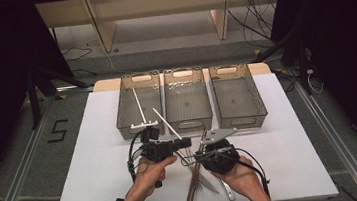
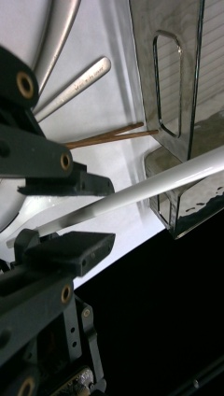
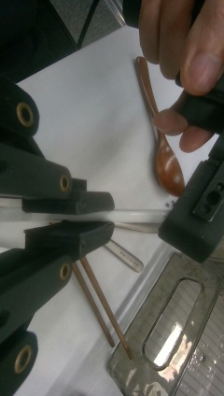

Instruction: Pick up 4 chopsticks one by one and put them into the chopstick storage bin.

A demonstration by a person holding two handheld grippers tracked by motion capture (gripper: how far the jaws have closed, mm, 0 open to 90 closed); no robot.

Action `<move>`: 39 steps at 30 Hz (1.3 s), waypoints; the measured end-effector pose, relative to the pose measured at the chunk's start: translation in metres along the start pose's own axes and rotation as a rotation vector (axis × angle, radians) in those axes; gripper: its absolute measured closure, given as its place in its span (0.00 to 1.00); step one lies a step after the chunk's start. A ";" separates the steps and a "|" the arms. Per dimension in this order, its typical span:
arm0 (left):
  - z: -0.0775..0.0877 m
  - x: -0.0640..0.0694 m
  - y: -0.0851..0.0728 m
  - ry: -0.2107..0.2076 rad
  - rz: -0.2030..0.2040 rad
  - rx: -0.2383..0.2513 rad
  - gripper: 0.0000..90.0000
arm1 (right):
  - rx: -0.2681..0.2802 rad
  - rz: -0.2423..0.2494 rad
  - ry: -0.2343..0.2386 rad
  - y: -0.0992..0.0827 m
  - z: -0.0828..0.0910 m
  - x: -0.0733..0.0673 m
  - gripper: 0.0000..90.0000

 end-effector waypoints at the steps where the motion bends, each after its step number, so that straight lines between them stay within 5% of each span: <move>1: 0.000 0.000 0.000 -0.001 -0.001 -0.001 0.82 | 0.001 0.000 0.001 0.000 0.000 0.000 0.94; 9: 0.002 0.006 0.002 -0.065 0.035 0.013 0.93 | 0.007 -0.004 0.007 0.000 -0.001 -0.001 0.93; 12: 0.005 0.004 0.003 -0.065 0.026 0.013 0.93 | 0.012 -0.013 0.025 0.001 0.002 0.001 0.81; 16: 0.014 -0.003 0.010 -0.028 -0.015 0.020 0.93 | 0.031 -0.023 0.045 0.003 0.009 0.003 0.71; 23: 0.036 -0.019 0.026 0.059 -0.093 0.020 0.93 | 0.036 -0.053 0.015 -0.003 0.016 0.019 0.49; 39: 0.064 -0.050 0.072 0.153 -0.137 0.030 0.93 | 0.049 -0.111 -0.032 -0.023 0.021 0.039 0.33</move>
Point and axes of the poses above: each handheld gripper's, and its own axes: z roughly backward along the jaws, y roughly out of its top, x roughly to its right, the point moved 10 cm from there along -z, roughly forward along the jaws, and after that the axes turned 8 degrees about -z, right-handed, at the moved point
